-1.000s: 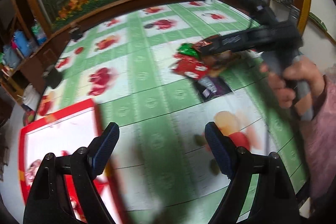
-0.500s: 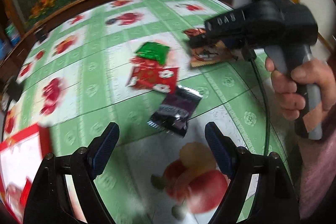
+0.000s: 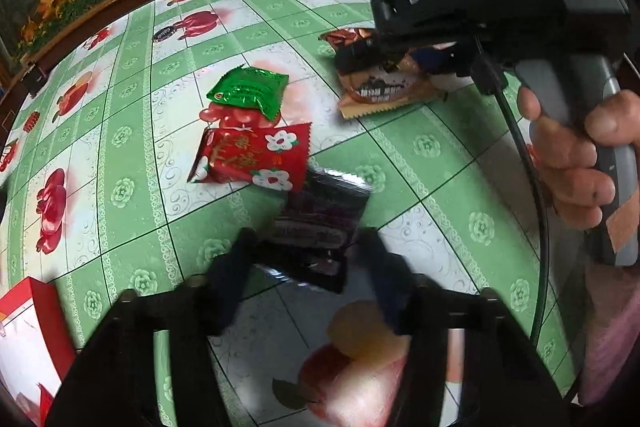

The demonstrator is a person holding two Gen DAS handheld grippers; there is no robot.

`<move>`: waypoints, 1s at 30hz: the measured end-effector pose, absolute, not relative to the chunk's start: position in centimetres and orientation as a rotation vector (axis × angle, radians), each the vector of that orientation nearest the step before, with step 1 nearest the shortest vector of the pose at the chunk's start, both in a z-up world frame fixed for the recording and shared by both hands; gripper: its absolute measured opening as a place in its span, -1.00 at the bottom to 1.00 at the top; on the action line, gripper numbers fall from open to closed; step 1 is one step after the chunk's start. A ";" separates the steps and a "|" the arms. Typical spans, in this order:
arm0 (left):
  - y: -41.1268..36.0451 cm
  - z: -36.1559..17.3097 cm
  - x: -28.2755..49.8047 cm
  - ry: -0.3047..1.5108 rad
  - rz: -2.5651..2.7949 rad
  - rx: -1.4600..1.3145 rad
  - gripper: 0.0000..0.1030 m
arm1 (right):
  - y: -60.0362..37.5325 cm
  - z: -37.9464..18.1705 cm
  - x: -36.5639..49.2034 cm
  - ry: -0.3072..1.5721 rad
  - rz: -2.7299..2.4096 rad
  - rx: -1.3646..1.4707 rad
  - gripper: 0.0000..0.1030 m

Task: Organize snacks
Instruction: 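Grasp the dark purple packet with left tool while right tool grasps brown chocolate bag, then carry the purple packet and brown bag over the tray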

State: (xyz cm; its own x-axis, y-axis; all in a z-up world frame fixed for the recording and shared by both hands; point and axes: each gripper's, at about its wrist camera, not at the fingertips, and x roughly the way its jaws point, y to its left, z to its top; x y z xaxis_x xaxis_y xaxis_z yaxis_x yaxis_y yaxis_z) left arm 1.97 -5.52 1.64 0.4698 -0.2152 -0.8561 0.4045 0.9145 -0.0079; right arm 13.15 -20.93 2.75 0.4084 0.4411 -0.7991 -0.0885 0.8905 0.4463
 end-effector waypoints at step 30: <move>3.5 6.4 -9.5 0.846 -0.123 0.063 -0.16 | -18.9 3.9 11.7 1.016 0.436 0.376 -0.19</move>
State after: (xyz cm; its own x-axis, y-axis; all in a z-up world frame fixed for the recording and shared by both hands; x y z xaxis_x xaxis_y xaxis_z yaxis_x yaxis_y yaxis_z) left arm -9.46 3.46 6.41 0.6565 -0.0833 -0.7497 0.1336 0.9910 0.0068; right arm 11.74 -18.93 3.87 0.4557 0.5133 -0.7273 -0.1732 0.8525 0.4931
